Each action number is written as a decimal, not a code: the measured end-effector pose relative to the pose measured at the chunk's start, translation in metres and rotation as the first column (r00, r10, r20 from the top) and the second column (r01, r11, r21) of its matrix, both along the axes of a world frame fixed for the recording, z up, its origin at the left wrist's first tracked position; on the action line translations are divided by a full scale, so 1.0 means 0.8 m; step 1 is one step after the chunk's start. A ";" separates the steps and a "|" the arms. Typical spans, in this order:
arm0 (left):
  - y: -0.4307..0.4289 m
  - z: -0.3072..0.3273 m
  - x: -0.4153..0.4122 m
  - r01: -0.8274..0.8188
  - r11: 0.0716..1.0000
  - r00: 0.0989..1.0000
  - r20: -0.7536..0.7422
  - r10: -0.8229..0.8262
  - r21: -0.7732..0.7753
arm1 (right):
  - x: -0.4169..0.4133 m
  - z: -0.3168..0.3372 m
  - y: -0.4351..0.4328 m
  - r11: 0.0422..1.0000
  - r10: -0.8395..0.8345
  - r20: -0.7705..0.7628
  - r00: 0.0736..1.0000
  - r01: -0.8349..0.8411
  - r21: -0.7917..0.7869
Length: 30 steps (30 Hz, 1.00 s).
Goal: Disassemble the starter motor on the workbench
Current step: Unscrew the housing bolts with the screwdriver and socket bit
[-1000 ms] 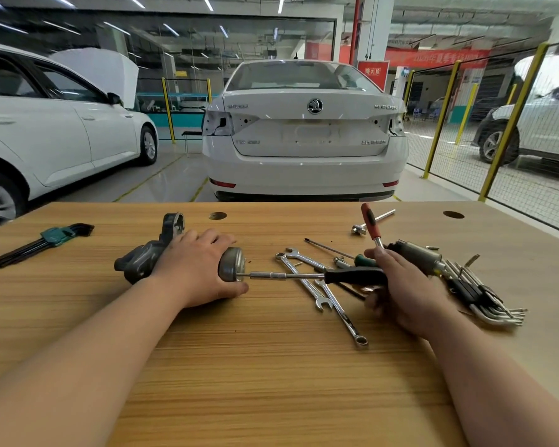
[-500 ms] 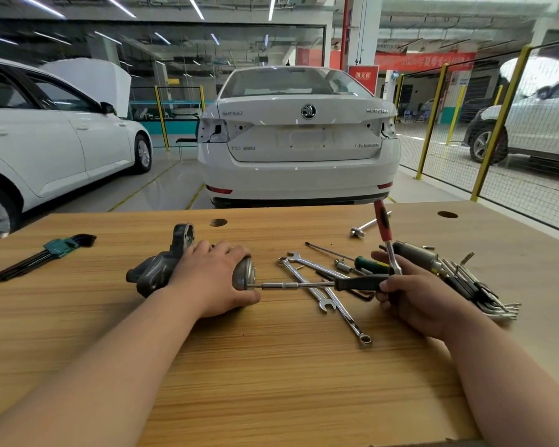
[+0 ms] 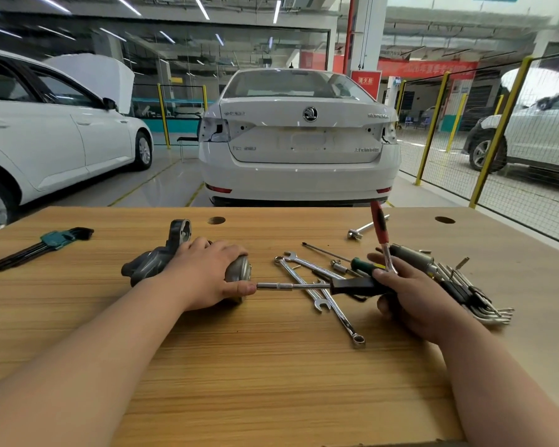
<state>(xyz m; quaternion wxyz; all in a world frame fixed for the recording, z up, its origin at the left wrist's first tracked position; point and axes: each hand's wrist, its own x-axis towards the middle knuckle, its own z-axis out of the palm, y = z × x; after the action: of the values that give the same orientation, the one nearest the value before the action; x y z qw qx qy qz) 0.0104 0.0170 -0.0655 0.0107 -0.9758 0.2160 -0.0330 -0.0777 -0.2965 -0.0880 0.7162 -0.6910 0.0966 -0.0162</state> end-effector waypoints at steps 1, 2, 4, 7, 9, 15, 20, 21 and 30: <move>0.000 0.000 0.001 -0.001 1.000 1.000 0.002 0.001 -0.003 | 0.001 0.000 -0.004 0.996 0.022 -0.004 1.000 -0.021 0.089; -0.001 0.000 0.001 -0.003 1.000 1.000 0.003 0.003 -0.003 | 0.001 -0.001 -0.007 0.984 0.033 -0.012 0.999 -0.031 0.175; -0.003 0.001 0.000 -0.014 1.000 1.000 0.001 0.014 -0.003 | 0.003 -0.003 -0.009 0.945 0.034 -0.028 0.999 -0.023 0.327; -0.005 0.002 0.000 -0.022 1.000 1.000 0.008 0.022 -0.002 | 0.007 -0.006 0.003 0.921 -0.031 -0.034 0.999 0.042 0.388; -0.006 0.002 0.000 -0.022 1.000 1.000 0.005 0.022 -0.006 | 0.007 -0.005 0.016 0.963 -0.110 -0.043 0.993 0.117 0.241; -0.006 0.004 0.001 -0.026 1.000 1.000 -0.009 0.026 -0.003 | -0.001 0.002 0.021 0.896 -0.242 0.027 0.970 0.234 -0.378; -0.005 0.003 0.005 -0.023 1.000 1.000 -0.006 0.023 0.004 | -0.002 0.003 0.011 0.857 -0.155 0.005 0.988 0.137 -0.496; -0.005 0.002 0.006 -0.020 1.000 1.000 -0.006 0.020 0.001 | -0.002 0.002 0.009 0.861 -0.131 0.004 0.991 0.116 -0.496; -0.005 0.003 0.006 -0.032 0.999 0.999 -0.009 0.032 -0.022 | 0.004 -0.005 0.003 0.998 -0.047 0.077 0.996 0.050 -0.037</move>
<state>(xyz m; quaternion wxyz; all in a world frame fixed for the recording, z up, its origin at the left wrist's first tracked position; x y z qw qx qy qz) 0.0149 0.0132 -0.0633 -0.0007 -0.9793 0.2000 -0.0308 -0.0748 -0.2944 -0.0922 0.7053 -0.7010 0.0854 -0.0619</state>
